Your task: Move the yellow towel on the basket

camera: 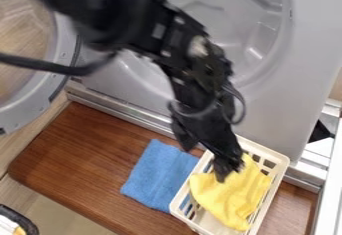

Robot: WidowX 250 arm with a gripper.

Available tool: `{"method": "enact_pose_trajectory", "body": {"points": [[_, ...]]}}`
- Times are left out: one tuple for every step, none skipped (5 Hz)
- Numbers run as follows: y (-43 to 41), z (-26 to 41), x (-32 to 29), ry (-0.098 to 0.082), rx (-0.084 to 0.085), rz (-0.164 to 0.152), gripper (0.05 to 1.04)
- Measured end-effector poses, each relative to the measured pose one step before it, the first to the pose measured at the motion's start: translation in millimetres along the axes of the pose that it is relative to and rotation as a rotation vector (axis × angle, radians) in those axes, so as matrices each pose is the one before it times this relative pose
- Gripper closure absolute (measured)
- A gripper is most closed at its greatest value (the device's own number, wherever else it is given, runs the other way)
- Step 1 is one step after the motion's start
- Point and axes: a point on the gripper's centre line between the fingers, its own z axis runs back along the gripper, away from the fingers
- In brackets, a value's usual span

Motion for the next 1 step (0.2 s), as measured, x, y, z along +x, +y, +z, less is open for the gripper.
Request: {"method": "enact_pose_trajectory", "body": {"points": [[0.15,0.67,-0.13,0.0003,0.0013,-0.0043,0.083]]}}
